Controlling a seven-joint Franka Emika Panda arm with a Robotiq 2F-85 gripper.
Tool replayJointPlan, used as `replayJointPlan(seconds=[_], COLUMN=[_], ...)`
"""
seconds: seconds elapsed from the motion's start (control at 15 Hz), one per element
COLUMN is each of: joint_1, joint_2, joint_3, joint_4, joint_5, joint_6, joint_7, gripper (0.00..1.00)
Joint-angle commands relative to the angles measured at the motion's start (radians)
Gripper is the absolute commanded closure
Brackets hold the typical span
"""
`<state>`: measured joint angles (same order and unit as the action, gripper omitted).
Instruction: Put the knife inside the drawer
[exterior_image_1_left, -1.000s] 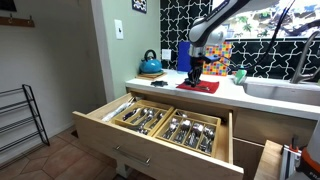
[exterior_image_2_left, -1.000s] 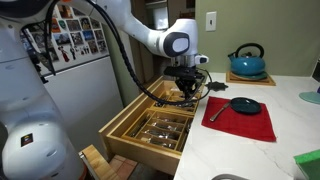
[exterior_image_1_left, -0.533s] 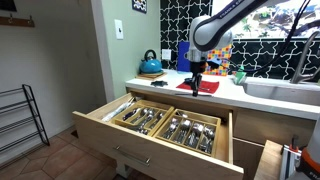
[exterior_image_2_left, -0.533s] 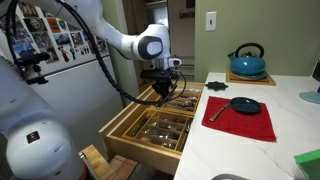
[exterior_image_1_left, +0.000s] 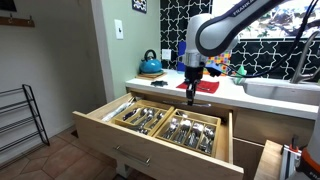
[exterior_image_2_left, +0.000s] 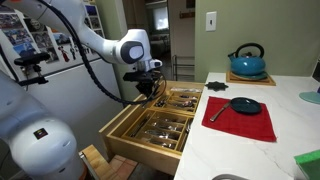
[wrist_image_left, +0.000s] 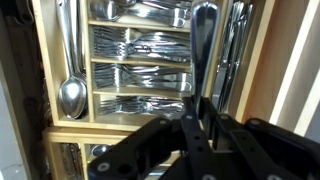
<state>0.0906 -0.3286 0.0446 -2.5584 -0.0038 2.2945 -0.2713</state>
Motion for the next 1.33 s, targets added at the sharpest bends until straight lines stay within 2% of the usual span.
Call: replayJointPlan(seconds=[0.0,0.4,0.47,1.27], joint_1=[0.013,0.014,0.014,0.124], joint_2=[0.000,0.000,0.000,0.139], joint_3=[-0.003,-0.004,-0.004,0.084], joint_4=[0.001,-0.001,-0.001,-0.043], joint_5=[-0.001,-0.001,-0.001,0.133], joint_6=[-0.002,-0.002,-0.002,0.094], joint_7=[0.009,0.012,0.012,0.062], gripper=[0.87,0.87,0.97,0.97])
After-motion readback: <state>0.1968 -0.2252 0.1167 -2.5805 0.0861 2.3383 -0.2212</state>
